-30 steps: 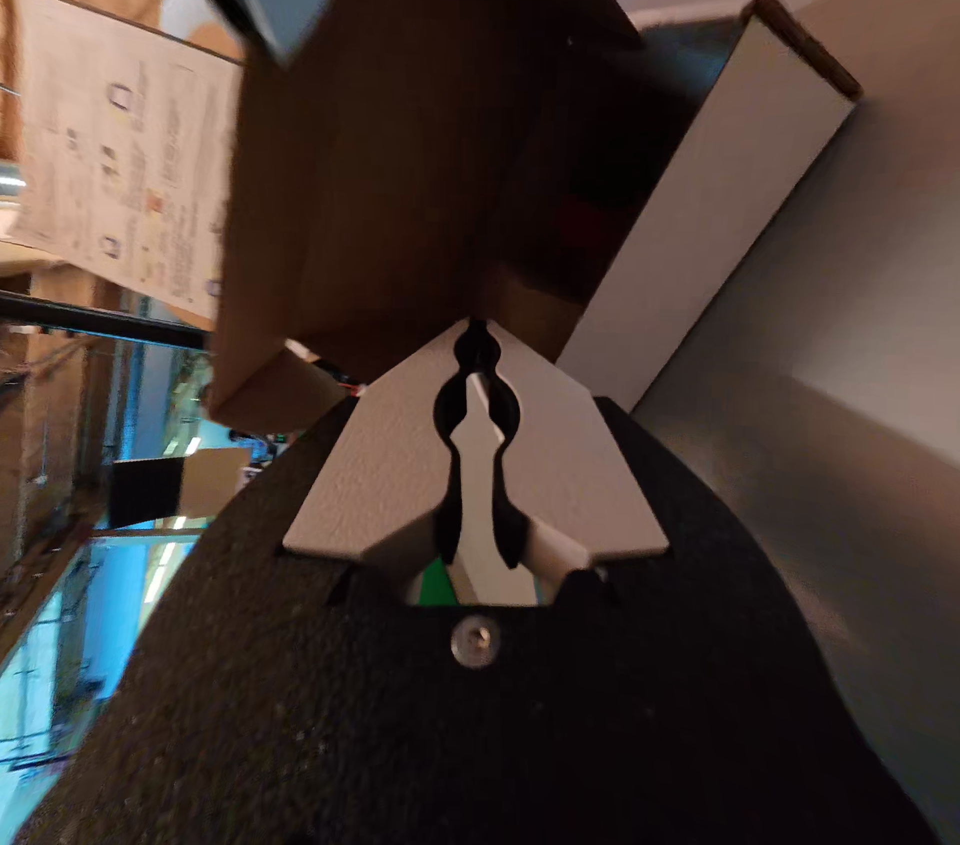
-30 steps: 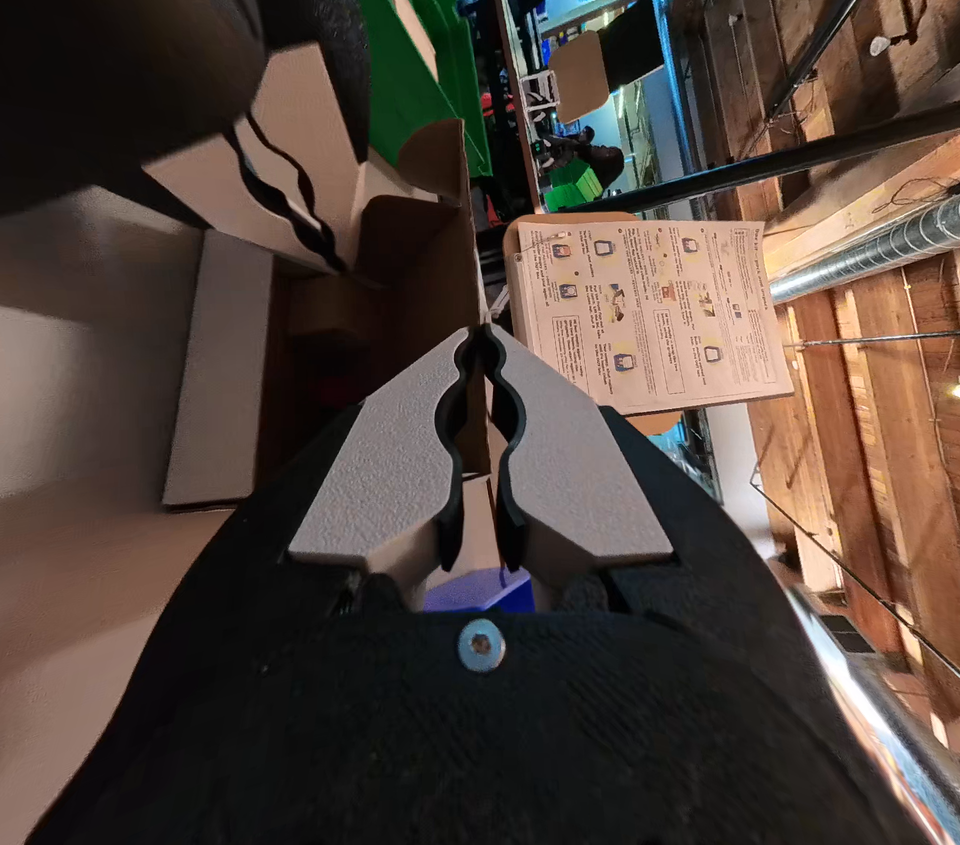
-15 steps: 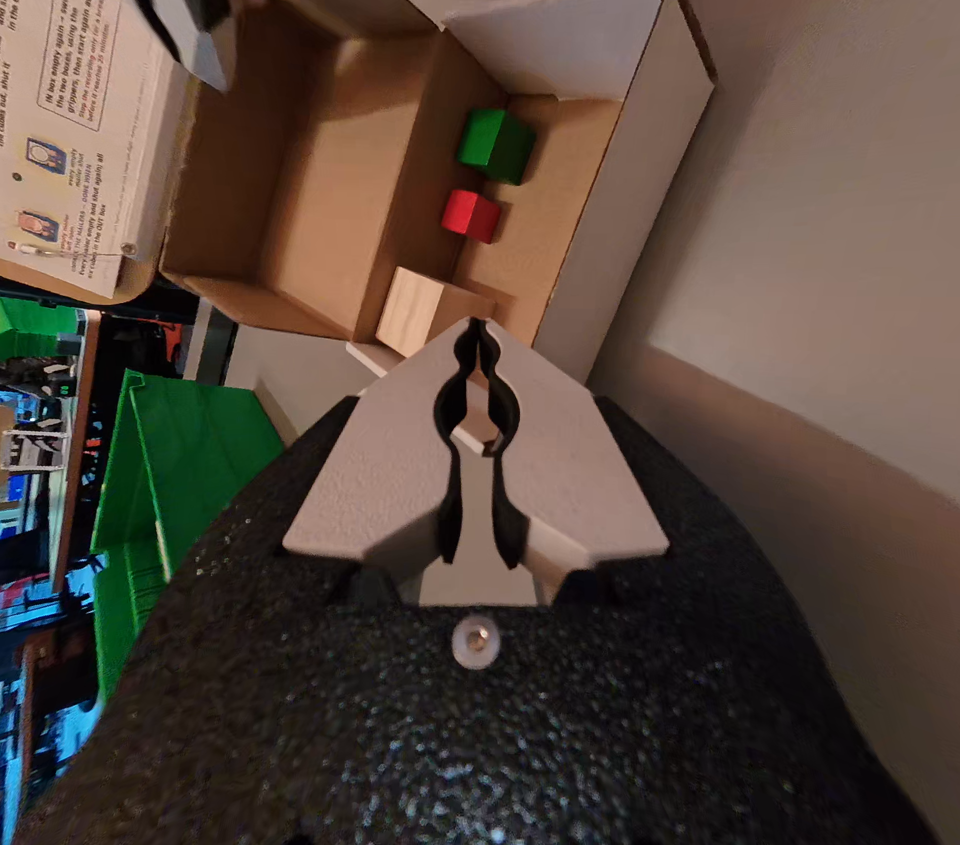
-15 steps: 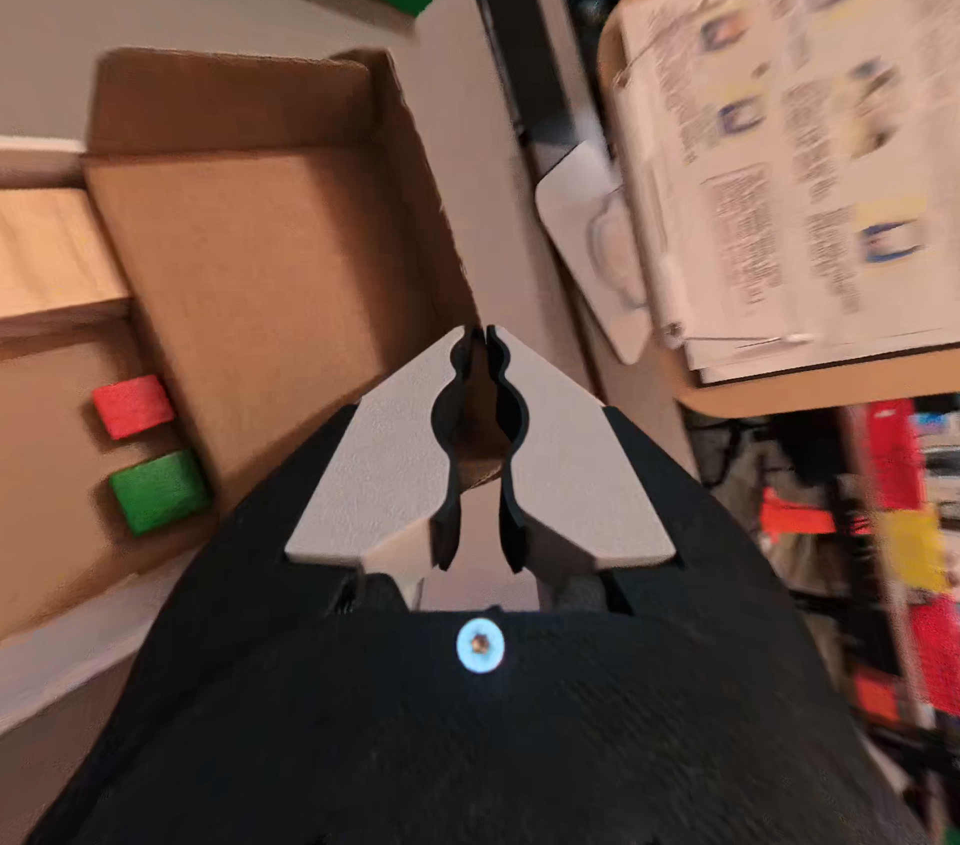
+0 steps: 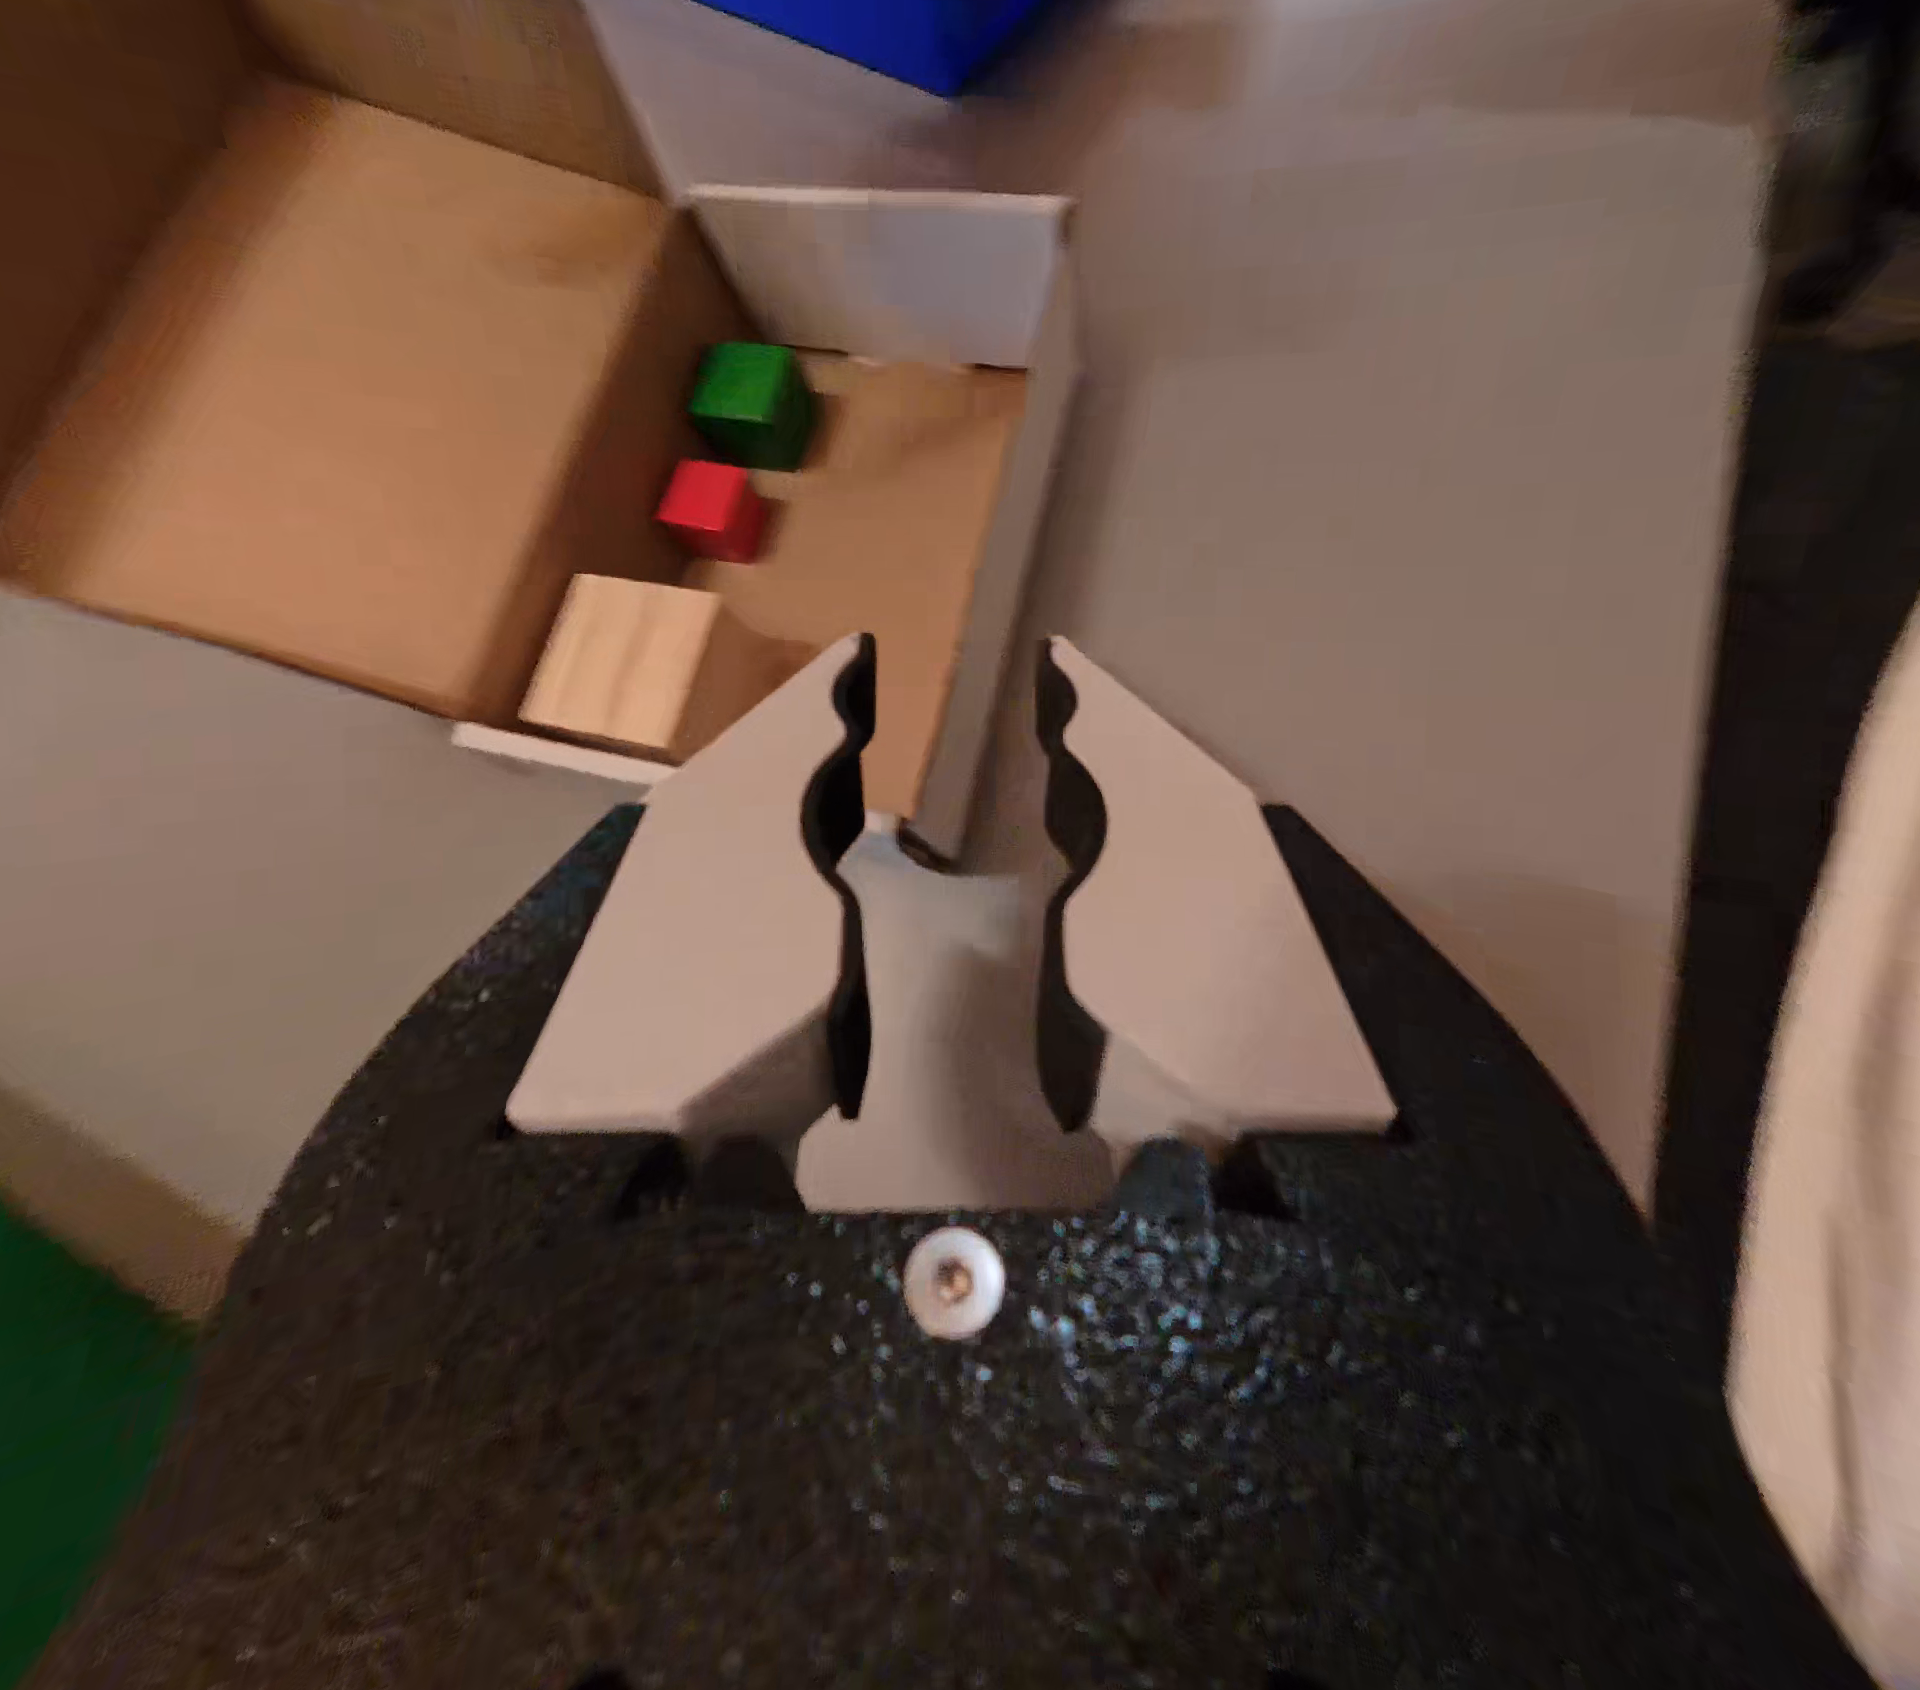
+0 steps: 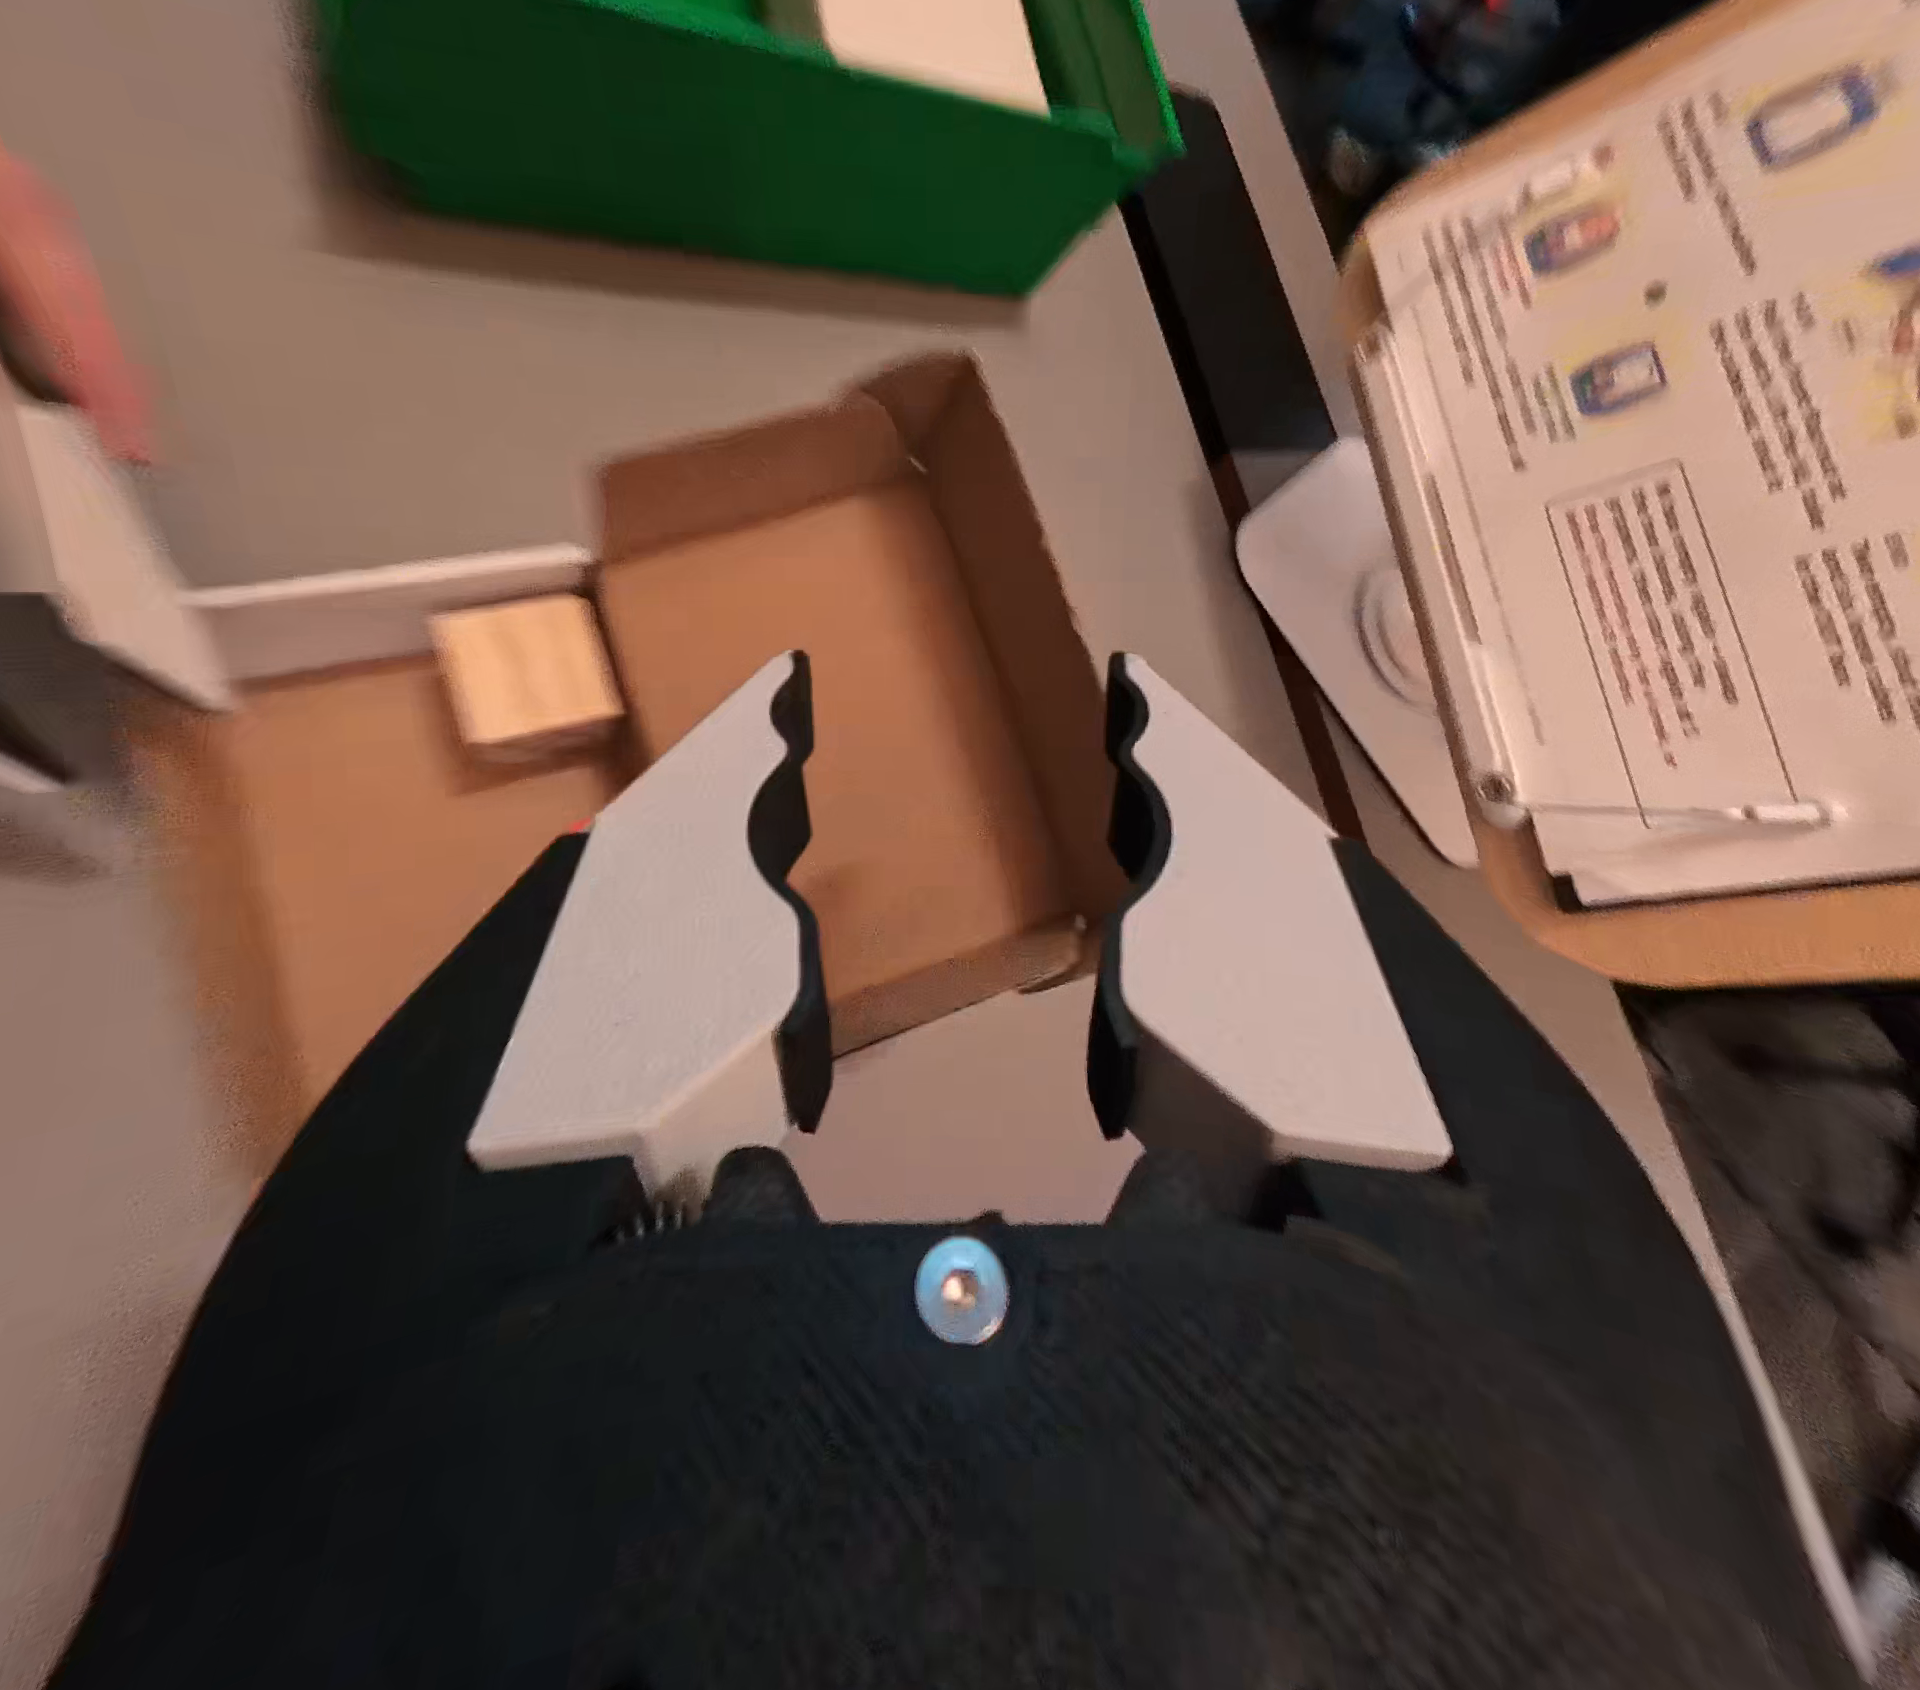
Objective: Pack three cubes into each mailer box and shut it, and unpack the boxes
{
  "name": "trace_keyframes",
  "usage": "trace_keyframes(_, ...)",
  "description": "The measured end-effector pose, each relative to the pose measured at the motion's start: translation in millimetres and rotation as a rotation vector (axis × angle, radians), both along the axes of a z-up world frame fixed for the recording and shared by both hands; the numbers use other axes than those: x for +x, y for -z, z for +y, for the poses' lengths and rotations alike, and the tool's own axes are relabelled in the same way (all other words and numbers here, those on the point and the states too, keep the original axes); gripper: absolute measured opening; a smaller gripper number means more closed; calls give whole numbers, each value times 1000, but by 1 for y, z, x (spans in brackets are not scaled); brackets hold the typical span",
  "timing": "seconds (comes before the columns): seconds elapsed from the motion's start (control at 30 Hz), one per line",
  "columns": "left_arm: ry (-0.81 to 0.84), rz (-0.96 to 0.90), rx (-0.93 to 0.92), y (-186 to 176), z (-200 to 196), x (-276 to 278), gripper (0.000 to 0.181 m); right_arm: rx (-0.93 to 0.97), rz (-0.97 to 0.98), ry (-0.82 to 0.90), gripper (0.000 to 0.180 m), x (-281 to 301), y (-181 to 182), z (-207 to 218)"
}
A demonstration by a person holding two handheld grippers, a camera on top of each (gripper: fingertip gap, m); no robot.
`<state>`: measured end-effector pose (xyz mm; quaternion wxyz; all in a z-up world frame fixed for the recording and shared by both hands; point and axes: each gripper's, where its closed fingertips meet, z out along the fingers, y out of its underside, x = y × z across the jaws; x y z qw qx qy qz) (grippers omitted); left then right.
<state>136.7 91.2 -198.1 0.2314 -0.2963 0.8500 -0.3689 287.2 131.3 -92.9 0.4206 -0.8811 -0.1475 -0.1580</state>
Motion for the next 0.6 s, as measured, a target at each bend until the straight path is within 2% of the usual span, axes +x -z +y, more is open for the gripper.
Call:
trace_keyframes(0.03, 51, 37, 2, 3, -1, -7, 30, 17, 47, -61, 55, -20, -11, -5)
trace_keyframes(0.1, 89, 24, 50, 8, 0, -7, 31, -13, 173, -199, 50, -69, -16, -18)
trace_keyframes(0.17, 131, -1, 106, 15, -2, -4, 29, -77, 202, -223, 50, -94, -2, -23)
trace_keyframes(0.23, 130, -1, 148, 24, -3, 0, 14, -166, 207, -109, 55, -94, 25, -22)
trace_keyframes(0.3, 121, -11, 160, 28, -5, 6, 3, -213, 300, 18, 60, -93, 46, -19)
trace_keyframes(0.43, 99, 0, 97, 27, -8, 7, 2, -249, 612, 250, 61, -98, 76, -7)
trace_keyframes(0.6, 50, -61, 85, 25, -10, 12, 1, -339, 671, 468, 62, -77, 102, -4)
